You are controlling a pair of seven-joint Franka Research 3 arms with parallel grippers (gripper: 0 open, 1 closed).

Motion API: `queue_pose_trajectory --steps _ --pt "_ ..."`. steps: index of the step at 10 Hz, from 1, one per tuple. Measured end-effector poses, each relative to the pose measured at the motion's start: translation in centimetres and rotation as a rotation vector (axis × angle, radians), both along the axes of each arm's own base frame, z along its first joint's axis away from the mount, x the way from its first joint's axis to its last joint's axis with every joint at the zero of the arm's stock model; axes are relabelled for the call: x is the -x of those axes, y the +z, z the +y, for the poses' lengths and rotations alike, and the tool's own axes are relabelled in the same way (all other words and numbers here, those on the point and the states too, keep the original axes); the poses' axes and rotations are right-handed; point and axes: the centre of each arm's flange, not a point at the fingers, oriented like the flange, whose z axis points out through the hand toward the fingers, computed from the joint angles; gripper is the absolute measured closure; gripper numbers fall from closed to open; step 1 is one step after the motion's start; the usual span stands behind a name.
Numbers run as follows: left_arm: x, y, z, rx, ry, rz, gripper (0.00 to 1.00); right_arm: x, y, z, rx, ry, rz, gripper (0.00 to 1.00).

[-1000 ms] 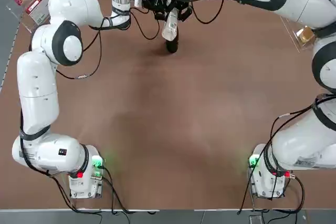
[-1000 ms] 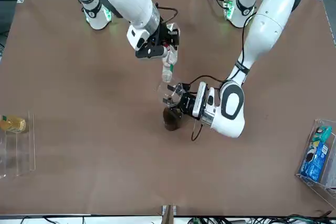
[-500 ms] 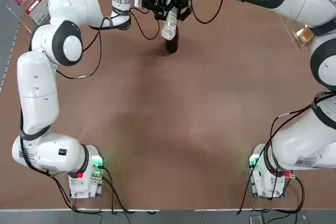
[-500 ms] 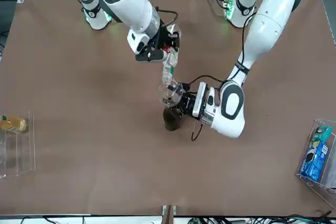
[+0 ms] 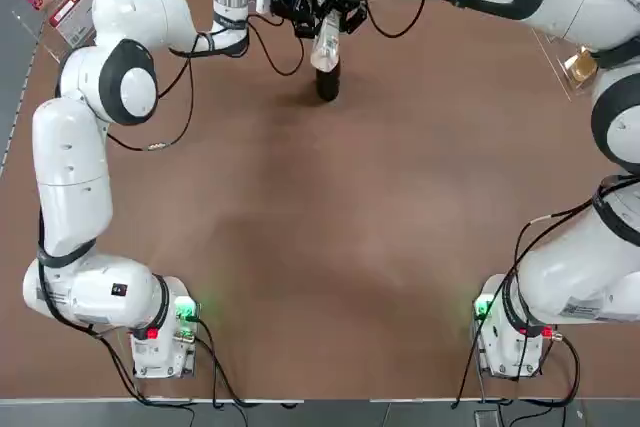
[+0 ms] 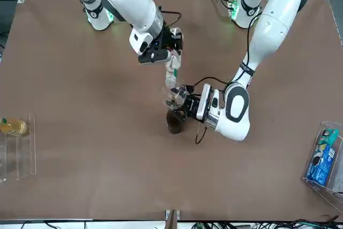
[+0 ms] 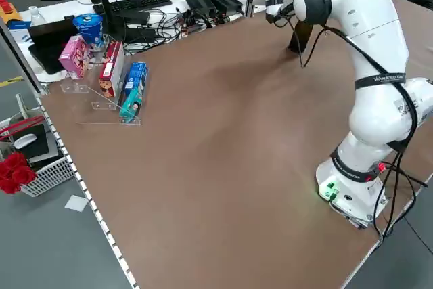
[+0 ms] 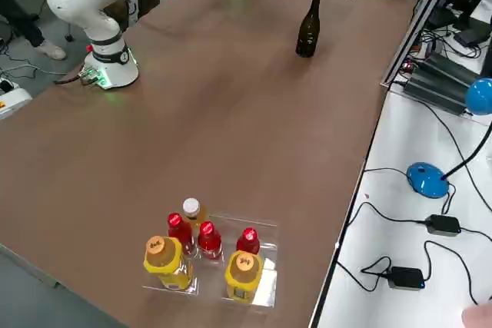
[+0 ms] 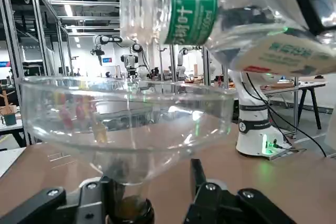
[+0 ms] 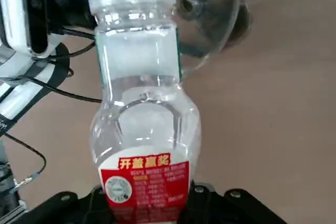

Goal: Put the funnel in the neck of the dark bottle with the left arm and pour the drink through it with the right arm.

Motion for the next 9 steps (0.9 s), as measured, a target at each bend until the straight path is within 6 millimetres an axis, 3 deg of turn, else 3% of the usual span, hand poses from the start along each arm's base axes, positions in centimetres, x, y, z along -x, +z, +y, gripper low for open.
queue_pose_trajectory --steps 2,5,7,9 --pt "0.0 0.0 0.0 0.0 0.0 0.0 0.4 0.3 1.4 -0.3 0.016 0.072 -0.063 0.6" --pt "0.0 0.1 0.0 0.001 0.0 -0.001 0.0 0.4 3.2 -2.7 0.106 0.183 -0.135 0.59" --pt "-0.1 0.1 0.0 0.001 0.001 -0.002 0.0 -1.4 3.6 -5.6 0.149 0.246 -0.178 0.59" --pt "-0.1 0.1 0.1 0.001 0.002 -0.002 0.0 -5.0 3.9 -10.7 0.127 0.31 -0.209 0.59"
